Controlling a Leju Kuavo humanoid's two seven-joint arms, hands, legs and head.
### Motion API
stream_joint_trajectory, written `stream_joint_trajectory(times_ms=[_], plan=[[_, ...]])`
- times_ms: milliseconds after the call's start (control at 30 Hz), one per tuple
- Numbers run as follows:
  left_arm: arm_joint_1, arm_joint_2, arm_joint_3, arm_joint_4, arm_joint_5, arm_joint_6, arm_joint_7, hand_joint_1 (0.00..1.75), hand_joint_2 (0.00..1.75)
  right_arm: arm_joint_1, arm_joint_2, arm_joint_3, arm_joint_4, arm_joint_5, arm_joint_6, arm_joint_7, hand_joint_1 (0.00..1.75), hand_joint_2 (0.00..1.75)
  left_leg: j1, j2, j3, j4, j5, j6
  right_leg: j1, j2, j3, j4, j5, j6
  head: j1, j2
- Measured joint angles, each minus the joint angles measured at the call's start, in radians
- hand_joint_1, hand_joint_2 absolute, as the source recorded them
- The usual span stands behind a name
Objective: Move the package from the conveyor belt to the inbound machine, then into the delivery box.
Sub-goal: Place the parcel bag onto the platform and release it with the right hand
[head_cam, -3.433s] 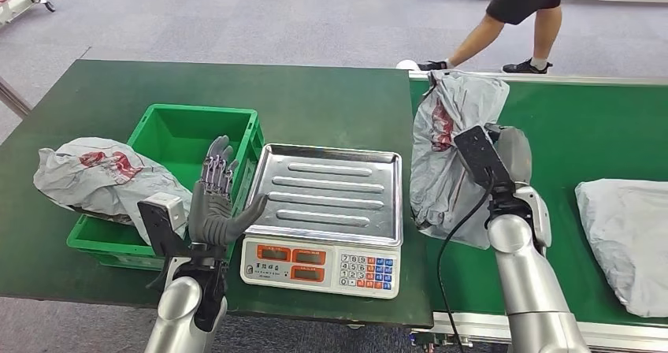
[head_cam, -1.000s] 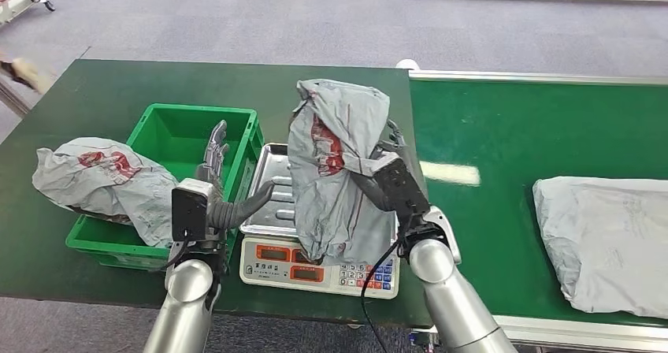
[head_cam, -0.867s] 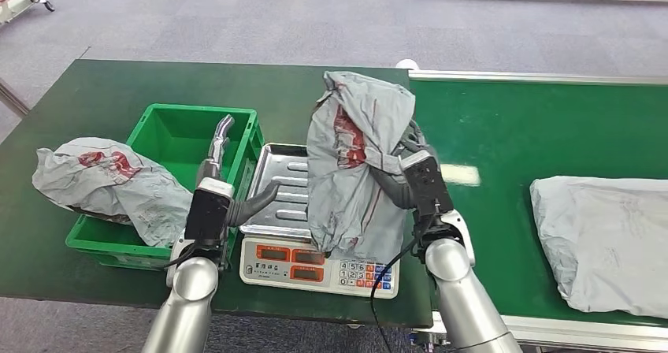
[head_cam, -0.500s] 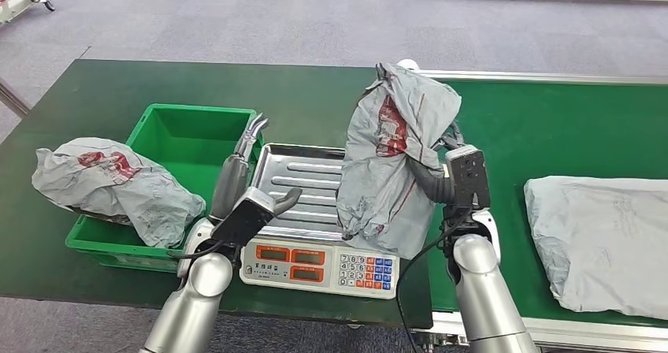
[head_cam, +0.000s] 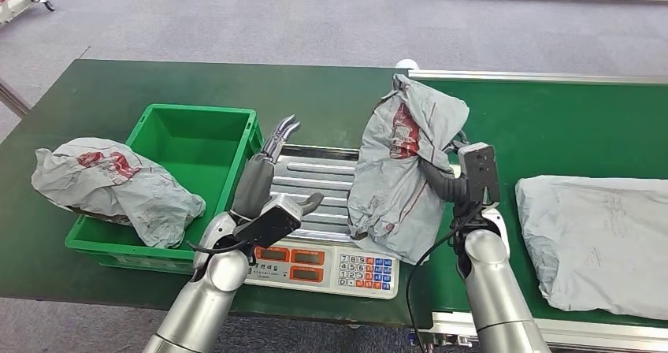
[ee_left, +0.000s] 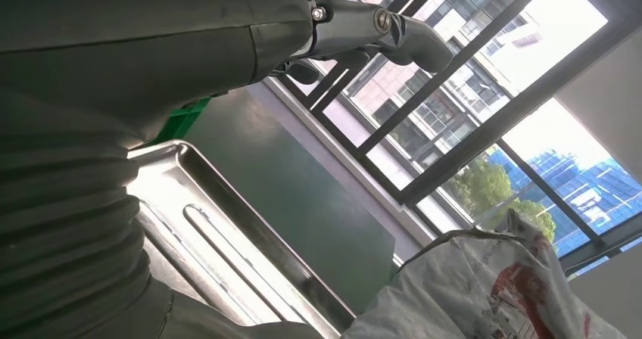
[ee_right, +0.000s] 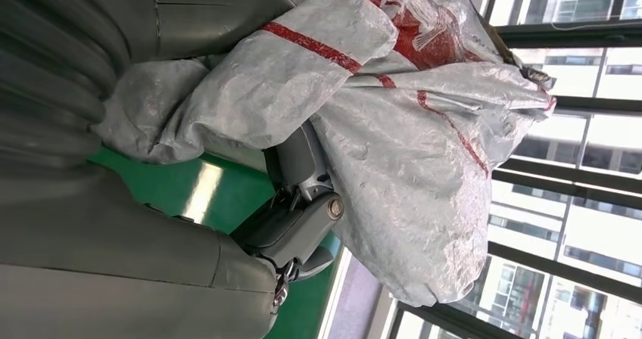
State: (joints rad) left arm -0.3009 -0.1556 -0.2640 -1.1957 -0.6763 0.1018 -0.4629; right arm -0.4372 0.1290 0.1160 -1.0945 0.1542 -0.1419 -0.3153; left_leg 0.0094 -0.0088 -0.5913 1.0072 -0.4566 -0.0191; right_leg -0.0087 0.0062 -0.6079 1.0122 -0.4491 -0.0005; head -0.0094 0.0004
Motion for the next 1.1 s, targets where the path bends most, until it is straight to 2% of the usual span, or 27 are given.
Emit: stream_joint_trajectory(times_ms=[333, 500, 667, 933, 1100], plan=[[0.0, 0.002, 0.0, 0.002, 0.017, 0.012, -0.004, 0.0, 1.75, -0.037, -0.005, 0.0, 0.046, 0.024, 0.026, -0.014, 0.0, 1.75, 0.0, 0.0, 0.0, 0.0, 0.0, 0.0, 0.0, 0.0, 0.0, 0.0, 0.0, 0.0, 0.0, 0.0], [0.014, -0.007, 0.013, 0.002, 0.286, -0.104, -0.066, 0.0, 1.75, -0.069, -0.004, 0.012, 0.104, 0.053, 0.035, -0.017, 0.0, 1.75, 0.0, 0.0, 0.0, 0.0, 0.0, 0.0, 0.0, 0.0, 0.001, 0.0, 0.0, 0.0, 0.0, 0.0], [0.031, -0.01, 0.059, 0.008, 0.498, -0.229, -0.072, 0.0, 1.75, -0.112, 0.002, 0.06, 0.175, 0.109, 0.037, -0.01, 0.0, 1.75, 0.0, 0.0, 0.0, 0.0, 0.0, 0.0, 0.0, 0.0, 0.001, 0.0, 0.0, 0.0, 0.0, 0.0], [0.021, -0.017, 0.092, 0.045, 0.54, -0.262, -0.072, 0.0, 1.75, -0.248, 0.042, 0.176, 0.345, 0.212, 0.071, 0.048, 0.0, 1.75, 0.0, -0.001, 0.0, 0.0, 0.001, -0.001, 0.0, 0.0, 0.001, 0.0, 0.0, 0.0, 0.0, 0.0], [0.017, -0.018, 0.095, 0.058, 0.54, -0.262, -0.072, 0.0, 1.75, -0.283, 0.055, 0.204, 0.399, 0.224, 0.077, 0.05, 0.0, 1.75, 0.0, -0.001, 0.0, 0.0, 0.001, -0.001, 0.0, 0.0, 0.001, 0.0, 0.0, 0.0, 0.0, 0.0]])
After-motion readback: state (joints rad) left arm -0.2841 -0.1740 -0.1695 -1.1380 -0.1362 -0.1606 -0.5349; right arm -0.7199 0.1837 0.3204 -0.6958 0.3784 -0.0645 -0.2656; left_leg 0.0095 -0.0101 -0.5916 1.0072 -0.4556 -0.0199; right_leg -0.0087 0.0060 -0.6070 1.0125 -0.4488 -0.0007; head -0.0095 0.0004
